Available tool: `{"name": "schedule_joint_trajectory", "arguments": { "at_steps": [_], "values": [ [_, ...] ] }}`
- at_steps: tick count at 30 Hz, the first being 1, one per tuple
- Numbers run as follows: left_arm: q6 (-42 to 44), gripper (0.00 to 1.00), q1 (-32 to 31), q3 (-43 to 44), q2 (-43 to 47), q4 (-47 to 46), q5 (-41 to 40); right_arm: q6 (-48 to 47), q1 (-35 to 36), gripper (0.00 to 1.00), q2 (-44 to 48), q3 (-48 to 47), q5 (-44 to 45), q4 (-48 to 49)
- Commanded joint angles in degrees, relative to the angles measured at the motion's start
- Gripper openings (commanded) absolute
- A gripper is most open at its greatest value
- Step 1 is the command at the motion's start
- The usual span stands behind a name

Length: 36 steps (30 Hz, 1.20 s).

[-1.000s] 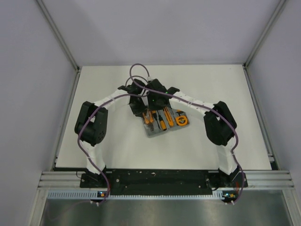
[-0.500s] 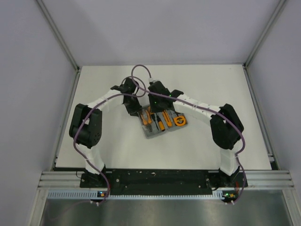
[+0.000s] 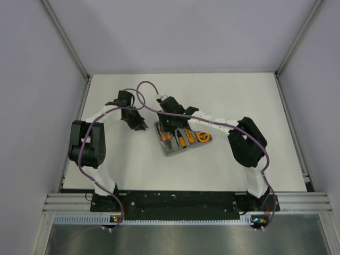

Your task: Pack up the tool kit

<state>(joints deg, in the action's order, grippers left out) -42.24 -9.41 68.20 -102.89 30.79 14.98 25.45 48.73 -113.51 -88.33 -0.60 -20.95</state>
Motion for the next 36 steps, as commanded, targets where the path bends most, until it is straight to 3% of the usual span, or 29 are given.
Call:
{"name": "schedule_joint_trajectory", "arguments": {
  "at_steps": [1,17,28,36],
  "values": [
    [0.2,0.22,2.0,-0.9,2.2,-4.0,3.4,-3.1,1.6,0.16,-3.9,-4.7,-0.3,0.8],
    [-0.5,0.2,4.1,-2.7,1.1,-5.8,6.5,-2.9,2.8,0.0,-12.5,-8.4,3.9,-5.9],
    [-0.6,0.18,4.2,-3.0,0.9,-5.9,6.6,-2.8,4.2,0.0,-15.2,-4.1,5.9,-8.0],
    [-0.4,0.18,4.3,-2.6,0.9,-4.2,4.6,-3.4,5.7,0.0,-19.1,-7.4,14.7,-17.8]
  ]
}}
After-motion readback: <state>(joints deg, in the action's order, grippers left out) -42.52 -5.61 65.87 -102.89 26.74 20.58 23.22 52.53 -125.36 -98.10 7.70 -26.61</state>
